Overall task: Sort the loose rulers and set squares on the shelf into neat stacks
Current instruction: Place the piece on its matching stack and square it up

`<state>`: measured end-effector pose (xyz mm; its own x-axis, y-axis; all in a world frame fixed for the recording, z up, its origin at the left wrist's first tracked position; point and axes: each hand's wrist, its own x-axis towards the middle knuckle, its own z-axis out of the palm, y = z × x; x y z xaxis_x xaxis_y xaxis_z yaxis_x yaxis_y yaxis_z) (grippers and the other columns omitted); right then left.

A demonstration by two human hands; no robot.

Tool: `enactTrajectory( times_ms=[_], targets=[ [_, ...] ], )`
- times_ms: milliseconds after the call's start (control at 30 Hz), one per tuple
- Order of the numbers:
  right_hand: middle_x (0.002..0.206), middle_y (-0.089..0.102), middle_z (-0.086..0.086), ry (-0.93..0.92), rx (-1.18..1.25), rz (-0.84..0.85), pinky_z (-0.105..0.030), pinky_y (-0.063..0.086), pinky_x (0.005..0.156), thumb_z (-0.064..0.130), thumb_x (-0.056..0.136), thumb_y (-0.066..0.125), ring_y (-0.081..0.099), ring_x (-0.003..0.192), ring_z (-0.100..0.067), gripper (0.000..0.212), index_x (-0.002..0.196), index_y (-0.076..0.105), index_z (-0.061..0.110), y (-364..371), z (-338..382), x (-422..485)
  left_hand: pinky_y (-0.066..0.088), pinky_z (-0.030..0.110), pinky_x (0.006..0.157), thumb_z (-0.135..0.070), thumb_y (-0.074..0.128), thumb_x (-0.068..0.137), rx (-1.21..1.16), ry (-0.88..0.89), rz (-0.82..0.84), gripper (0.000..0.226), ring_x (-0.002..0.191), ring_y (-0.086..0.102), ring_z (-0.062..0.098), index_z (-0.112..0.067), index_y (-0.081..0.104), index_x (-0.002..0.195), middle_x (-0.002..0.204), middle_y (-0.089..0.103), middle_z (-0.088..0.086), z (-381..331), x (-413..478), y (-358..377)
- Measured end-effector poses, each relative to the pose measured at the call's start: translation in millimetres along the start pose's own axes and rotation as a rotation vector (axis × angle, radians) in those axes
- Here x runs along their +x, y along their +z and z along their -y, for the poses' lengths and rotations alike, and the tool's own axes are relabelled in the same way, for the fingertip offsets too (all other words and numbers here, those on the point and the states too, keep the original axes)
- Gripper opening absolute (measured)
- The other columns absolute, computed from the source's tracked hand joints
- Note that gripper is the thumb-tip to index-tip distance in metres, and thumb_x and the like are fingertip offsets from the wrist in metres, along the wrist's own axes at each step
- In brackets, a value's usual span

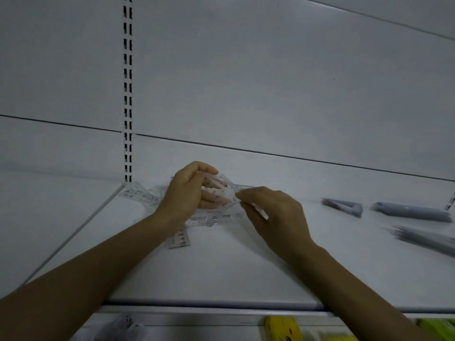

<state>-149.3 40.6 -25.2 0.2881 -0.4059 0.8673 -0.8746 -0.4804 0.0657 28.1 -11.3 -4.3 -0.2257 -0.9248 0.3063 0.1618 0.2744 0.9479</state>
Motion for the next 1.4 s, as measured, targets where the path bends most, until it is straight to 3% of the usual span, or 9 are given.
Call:
enactTrajectory(
  times_ms=[133,267,400,533,800,900,1100,1267,1400],
  targets=[
    [0.098,0.071,-0.002,0.012,-0.061,0.062,-0.026,0.053,0.063,0.017,0.079,0.067,0.067,0.081,-0.020,0.015,0.093,0.072,0.015,0,-2,0,0.059,0.030,0.059,-0.016,0.033,0.099,-0.153,-0.096,0.026,0.030,0.066,0.071,0.027,-0.008,0.062,0.100,0.085,0.072,0.013,-5,-1,0],
    [0.103,0.068,-0.003,0.121,-0.074,0.148,-0.026,0.045,0.069,0.023,0.078,0.068,0.065,0.085,-0.022,0.017,0.094,0.071,0.017,-2,-7,-2,0.058,0.025,0.060,-0.014,0.054,0.093,-0.001,-0.008,0.107,0.013,0.072,0.071,0.023,-0.009,0.059,0.105,0.095,0.073,0.008,2,-2,0],
    [0.102,0.067,0.000,0.250,-0.029,0.171,-0.017,0.037,0.071,0.032,0.078,0.068,0.064,0.081,-0.016,0.029,0.102,0.067,0.017,-3,-8,-1,0.057,0.025,0.060,-0.006,0.060,0.089,0.094,0.085,0.099,0.028,0.072,0.071,0.019,-0.017,0.054,0.114,0.095,0.072,0.008,3,-4,-1],
    [0.104,0.065,0.000,0.293,-0.061,0.175,-0.026,0.038,0.078,0.026,0.079,0.074,0.062,0.085,-0.017,0.035,0.112,0.064,0.016,-15,-11,2,0.053,0.019,0.055,-0.013,0.069,0.082,0.197,0.171,0.108,0.057,0.066,0.070,0.013,-0.029,0.042,0.129,0.085,0.072,0.007,-5,-8,3],
    [0.117,0.060,0.010,0.260,-0.049,0.228,-0.028,0.035,0.089,0.051,0.077,0.068,0.055,0.099,-0.006,0.063,0.131,0.050,0.026,-74,-23,18,0.046,0.012,0.055,-0.019,0.074,0.079,0.318,0.317,0.149,0.059,0.064,0.069,0.011,-0.032,0.044,0.127,0.081,0.072,0.003,-32,-11,49],
    [0.112,0.064,0.010,0.291,-0.061,0.233,-0.030,0.042,0.093,0.043,0.077,0.072,0.061,0.090,-0.006,0.069,0.137,0.044,0.026,-102,-42,15,0.046,0.013,0.055,-0.019,0.073,0.080,0.190,0.245,0.139,0.051,0.064,0.067,0.009,-0.027,0.047,0.123,0.080,0.073,0.002,-34,-11,92],
    [0.087,0.066,0.011,0.443,-0.145,0.220,-0.022,0.041,0.070,0.054,0.080,0.064,0.062,0.083,-0.009,0.075,0.143,0.036,0.026,-154,-96,-12,0.054,0.030,0.080,-0.028,0.051,0.095,-0.091,-0.017,0.239,0.017,0.081,0.068,0.014,-0.015,0.063,0.094,0.093,0.073,-0.001,-23,-12,205],
    [0.066,0.060,0.013,0.534,-0.161,0.237,-0.021,0.039,0.059,0.047,0.087,0.059,0.061,0.073,-0.009,0.031,0.109,0.062,0.025,-197,-147,-39,0.058,0.029,0.062,-0.025,0.048,0.098,-0.088,-0.064,0.274,0.018,0.066,0.070,0.017,-0.008,0.052,0.096,0.084,0.070,0.003,-17,-14,284],
    [0.065,0.067,0.007,0.672,-0.068,0.116,-0.023,0.046,0.061,0.045,0.085,0.063,0.065,0.064,-0.010,0.021,0.084,0.067,0.024,-236,-197,-58,0.059,0.033,0.071,-0.017,0.059,0.091,-0.063,-0.053,0.312,0.013,0.078,0.071,0.021,-0.009,0.053,0.100,0.094,0.073,0.007,-12,-12,330]
  ],
)
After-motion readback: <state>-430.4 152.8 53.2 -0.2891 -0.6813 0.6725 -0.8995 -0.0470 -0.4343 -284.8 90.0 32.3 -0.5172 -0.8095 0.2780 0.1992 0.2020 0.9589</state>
